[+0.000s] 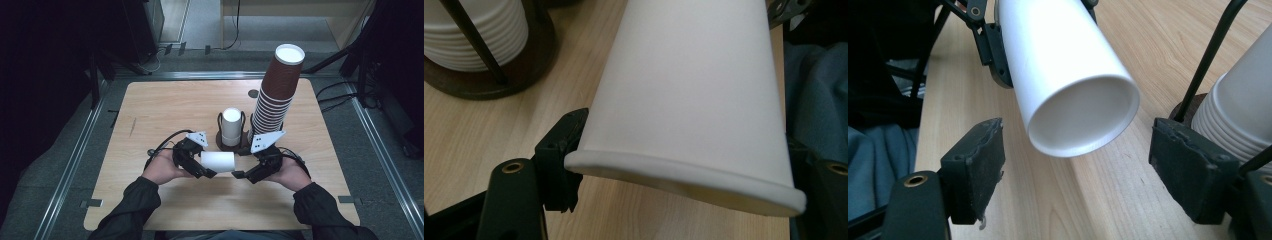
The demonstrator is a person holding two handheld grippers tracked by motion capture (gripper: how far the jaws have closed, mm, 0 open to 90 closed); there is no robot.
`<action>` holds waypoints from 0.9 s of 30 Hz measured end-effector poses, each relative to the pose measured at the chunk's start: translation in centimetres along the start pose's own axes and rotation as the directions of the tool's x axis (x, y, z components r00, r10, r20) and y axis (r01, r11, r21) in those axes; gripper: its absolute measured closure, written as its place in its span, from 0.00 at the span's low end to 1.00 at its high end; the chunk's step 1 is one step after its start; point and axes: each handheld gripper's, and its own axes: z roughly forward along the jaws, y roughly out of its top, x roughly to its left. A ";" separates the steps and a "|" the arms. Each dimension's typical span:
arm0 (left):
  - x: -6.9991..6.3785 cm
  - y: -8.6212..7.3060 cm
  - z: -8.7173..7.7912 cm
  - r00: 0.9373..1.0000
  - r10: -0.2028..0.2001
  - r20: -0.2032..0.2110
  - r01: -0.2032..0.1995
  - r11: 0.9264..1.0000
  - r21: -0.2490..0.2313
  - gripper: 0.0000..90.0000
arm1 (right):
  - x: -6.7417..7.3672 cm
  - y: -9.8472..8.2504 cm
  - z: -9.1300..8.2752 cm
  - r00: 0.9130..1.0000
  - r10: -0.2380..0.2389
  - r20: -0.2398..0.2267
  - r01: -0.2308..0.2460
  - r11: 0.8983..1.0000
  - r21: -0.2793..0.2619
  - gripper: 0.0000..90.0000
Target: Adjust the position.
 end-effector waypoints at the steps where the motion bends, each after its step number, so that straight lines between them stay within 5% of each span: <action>1: 0.0 0.0 0.2 1.000 -0.002 0.007 0.002 1.000 0.006 0.31 | 0.0 0.0 0.1 1.000 -0.003 -0.001 0.003 1.000 0.004 0.25; 11: -0.6 0.2 1.9 0.999 0.005 0.033 -0.008 0.997 0.080 0.31 | 0.6 0.3 1.2 0.998 -0.063 -0.022 0.065 0.995 0.074 0.30; 27: -1.0 0.4 3.1 0.998 0.022 0.056 -0.030 0.990 0.136 0.31 | 1.8 0.3 4.1 0.989 -0.140 -0.052 0.148 0.968 0.205 0.35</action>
